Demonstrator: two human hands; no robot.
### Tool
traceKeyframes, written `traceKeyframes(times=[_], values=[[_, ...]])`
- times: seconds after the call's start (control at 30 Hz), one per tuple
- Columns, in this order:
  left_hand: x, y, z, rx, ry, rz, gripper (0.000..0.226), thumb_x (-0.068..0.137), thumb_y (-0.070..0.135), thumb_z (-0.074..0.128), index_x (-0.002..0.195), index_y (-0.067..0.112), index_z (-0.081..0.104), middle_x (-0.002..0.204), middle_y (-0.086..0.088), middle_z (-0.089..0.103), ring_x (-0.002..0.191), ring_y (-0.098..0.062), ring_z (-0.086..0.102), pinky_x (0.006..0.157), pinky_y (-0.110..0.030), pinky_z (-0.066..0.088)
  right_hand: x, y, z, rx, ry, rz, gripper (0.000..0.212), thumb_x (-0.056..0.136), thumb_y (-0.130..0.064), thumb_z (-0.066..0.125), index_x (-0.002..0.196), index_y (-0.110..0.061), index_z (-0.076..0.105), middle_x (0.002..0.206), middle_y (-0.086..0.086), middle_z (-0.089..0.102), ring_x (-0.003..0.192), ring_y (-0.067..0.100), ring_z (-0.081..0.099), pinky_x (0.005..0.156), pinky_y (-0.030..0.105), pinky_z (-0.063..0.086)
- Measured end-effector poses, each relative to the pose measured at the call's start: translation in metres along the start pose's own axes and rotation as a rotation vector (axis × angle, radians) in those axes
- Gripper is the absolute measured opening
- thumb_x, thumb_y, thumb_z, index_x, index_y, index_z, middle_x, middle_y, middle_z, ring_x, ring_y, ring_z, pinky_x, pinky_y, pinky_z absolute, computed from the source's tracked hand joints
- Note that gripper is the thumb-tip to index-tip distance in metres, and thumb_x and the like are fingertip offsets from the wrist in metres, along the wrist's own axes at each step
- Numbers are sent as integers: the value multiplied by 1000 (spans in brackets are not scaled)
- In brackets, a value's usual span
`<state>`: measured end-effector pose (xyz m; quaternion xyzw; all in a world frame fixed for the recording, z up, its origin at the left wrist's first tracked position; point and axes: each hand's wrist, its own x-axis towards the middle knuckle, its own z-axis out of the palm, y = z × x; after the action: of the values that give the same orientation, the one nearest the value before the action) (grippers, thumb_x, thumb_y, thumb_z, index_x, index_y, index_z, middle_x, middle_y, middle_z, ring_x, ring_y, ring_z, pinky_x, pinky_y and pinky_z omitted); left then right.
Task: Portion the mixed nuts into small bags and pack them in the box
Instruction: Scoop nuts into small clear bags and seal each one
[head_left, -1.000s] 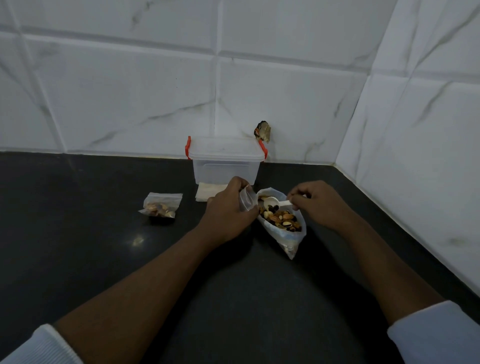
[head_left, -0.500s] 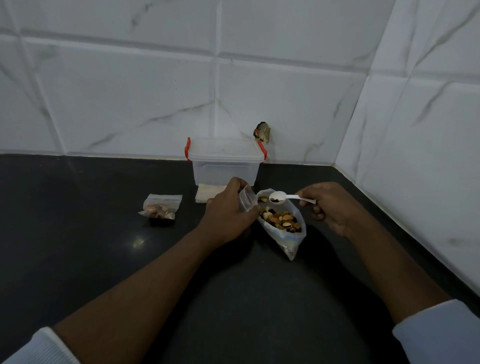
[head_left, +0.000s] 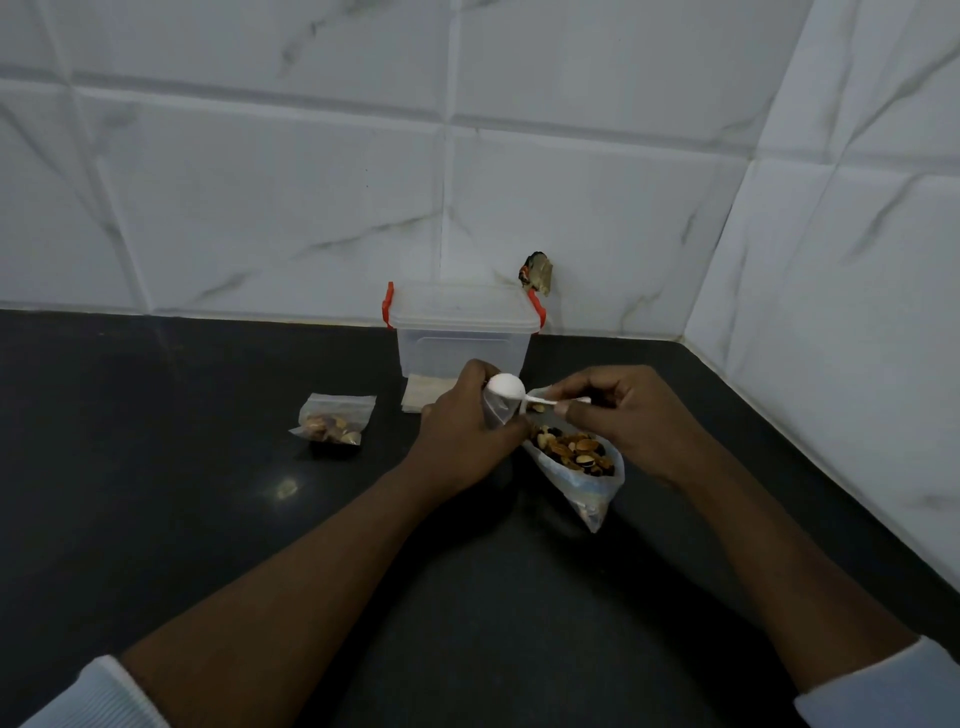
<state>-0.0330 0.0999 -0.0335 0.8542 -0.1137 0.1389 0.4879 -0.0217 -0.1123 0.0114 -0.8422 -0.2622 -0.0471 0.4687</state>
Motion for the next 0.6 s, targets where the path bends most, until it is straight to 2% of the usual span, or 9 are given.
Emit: traceKeyframes(times=[0.1,0.23,0.3,0.4,0.47,0.6], values=[[0,-1,0,18,4,18,47,85,34,80,117,29,47,107,12,59,98,-8,63,90,-47,57,1,4,0,-50,7,-15,23,91,-7,73,105,-23,80,100,-13,78,97,5,72,88,23,57],[1,-3,0,33,-21,-1,44,87,35,76,120,31,46,110,17,59,104,-4,60,98,-48,53,2,8,-13,-72,172,-26,19,92,-11,73,102,-25,81,87,-12,76,80,4,67,72,21,51],[2,-3,-1,42,-34,-14,43,88,33,75,120,31,46,110,16,60,103,-4,60,98,-48,53,2,13,-22,-183,203,-16,18,92,-13,72,100,-26,81,83,-14,74,75,5,65,68,24,50],[2,-2,-1,44,-58,-32,45,89,29,75,121,32,44,107,18,57,104,-7,60,100,-47,54,2,18,-25,-429,67,22,18,91,-14,71,101,-27,80,92,-15,73,81,4,64,69,23,48],[2,-1,-1,56,-58,-35,45,89,30,75,121,33,44,105,19,56,106,-8,60,101,-48,53,3,22,-22,-522,-12,79,19,92,-14,70,103,-26,79,94,-16,70,78,-2,61,64,12,40],[2,-2,-1,62,-53,-16,43,90,34,74,120,34,44,106,20,57,105,-6,61,102,-50,51,5,25,-29,-657,38,87,16,94,-15,69,104,-21,80,98,-6,73,77,-6,55,62,8,34]])
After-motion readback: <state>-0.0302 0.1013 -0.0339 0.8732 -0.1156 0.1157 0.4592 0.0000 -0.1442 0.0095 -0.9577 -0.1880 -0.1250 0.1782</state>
